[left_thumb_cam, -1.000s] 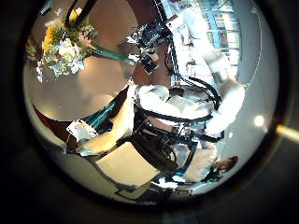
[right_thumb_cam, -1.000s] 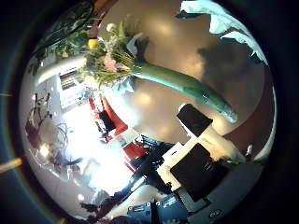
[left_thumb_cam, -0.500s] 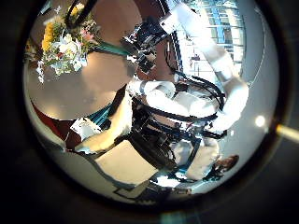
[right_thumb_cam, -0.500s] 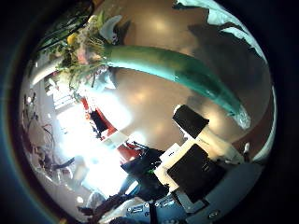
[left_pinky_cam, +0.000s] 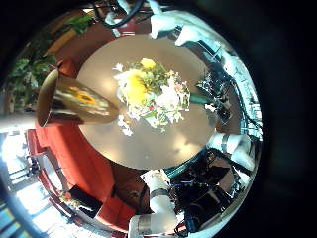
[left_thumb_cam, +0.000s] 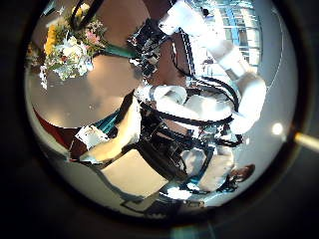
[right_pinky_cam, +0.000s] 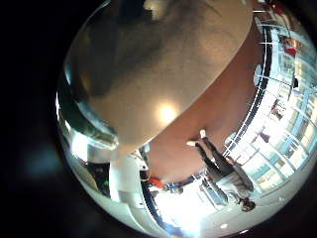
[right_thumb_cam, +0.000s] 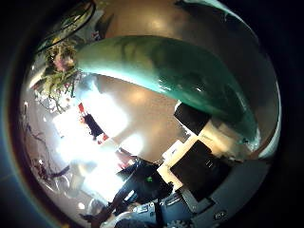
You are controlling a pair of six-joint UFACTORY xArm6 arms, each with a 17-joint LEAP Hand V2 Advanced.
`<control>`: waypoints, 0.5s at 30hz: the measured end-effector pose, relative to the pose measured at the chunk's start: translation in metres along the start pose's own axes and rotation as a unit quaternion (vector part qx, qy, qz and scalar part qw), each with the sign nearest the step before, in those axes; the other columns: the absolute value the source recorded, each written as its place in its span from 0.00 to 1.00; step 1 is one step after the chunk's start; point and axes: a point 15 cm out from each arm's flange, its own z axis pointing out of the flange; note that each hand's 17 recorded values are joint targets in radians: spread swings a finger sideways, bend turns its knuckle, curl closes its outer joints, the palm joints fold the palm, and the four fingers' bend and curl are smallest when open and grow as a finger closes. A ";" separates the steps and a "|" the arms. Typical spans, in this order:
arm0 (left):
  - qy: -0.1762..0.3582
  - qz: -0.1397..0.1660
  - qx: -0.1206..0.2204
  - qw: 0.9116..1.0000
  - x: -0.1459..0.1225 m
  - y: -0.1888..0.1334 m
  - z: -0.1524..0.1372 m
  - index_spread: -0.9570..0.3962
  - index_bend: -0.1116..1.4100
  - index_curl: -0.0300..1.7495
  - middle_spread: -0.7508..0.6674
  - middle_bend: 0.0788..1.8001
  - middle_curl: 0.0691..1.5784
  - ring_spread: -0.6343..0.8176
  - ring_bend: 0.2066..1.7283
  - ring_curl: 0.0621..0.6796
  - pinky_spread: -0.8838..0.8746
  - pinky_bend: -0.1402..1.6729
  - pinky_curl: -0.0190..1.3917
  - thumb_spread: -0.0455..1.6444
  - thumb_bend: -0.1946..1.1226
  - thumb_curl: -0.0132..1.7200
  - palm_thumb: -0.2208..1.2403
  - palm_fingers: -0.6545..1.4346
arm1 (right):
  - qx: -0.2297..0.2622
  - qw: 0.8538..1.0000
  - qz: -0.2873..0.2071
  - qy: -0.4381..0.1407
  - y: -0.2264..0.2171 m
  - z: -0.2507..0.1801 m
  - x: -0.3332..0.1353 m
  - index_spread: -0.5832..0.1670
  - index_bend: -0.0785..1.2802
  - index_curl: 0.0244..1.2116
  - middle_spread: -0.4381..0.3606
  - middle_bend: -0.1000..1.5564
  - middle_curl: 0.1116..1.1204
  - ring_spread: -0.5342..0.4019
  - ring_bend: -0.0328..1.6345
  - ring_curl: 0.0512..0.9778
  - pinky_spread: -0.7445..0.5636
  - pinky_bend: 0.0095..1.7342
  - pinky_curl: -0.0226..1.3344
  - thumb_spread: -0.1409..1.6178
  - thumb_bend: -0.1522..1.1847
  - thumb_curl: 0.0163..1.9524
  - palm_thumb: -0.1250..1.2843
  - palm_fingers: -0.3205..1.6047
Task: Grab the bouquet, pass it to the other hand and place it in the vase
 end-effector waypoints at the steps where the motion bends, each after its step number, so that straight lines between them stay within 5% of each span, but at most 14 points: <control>1: 0.000 0.000 0.000 1.000 0.000 0.000 0.000 0.76 0.19 0.22 0.72 0.09 0.21 0.76 0.23 0.15 0.76 0.19 0.24 0.67 0.13 0.21 0.44 0.44 | 0.000 1.000 -0.004 0.002 0.000 0.000 -0.002 0.44 0.22 0.37 0.42 0.39 0.33 0.41 0.57 0.31 0.64 0.33 0.28 0.65 0.09 0.23 0.57 0.38; 6: -0.001 -0.002 0.003 1.000 0.001 -0.001 -0.003 0.76 0.19 0.22 0.72 0.09 0.21 0.76 0.23 0.15 0.76 0.19 0.24 0.67 0.13 0.21 0.44 0.44 | -0.003 1.000 -0.014 0.011 -0.001 0.001 -0.006 0.40 0.23 0.38 0.36 0.42 0.36 0.34 0.60 0.33 0.56 0.34 0.26 0.65 0.10 0.23 0.58 0.45; 13: 0.000 -0.002 0.002 1.000 0.002 0.000 -0.002 0.76 0.19 0.22 0.72 0.09 0.21 0.76 0.23 0.15 0.76 0.19 0.24 0.67 0.13 0.21 0.44 0.44 | 0.030 0.999 -0.011 0.021 -0.011 0.007 -0.003 0.24 0.23 0.41 0.20 0.48 0.42 0.25 0.67 0.38 0.30 0.51 0.30 0.63 0.10 0.24 0.65 0.71; 15: 0.000 -0.003 0.002 1.000 0.002 0.000 -0.002 0.76 0.19 0.22 0.72 0.09 0.21 0.76 0.23 0.15 0.76 0.19 0.24 0.67 0.13 0.21 0.44 0.44 | 0.041 0.999 -0.009 0.023 -0.014 0.004 -0.003 0.21 0.30 0.47 0.19 0.52 0.46 0.26 0.68 0.41 0.27 0.54 0.33 0.63 0.11 0.25 0.68 0.80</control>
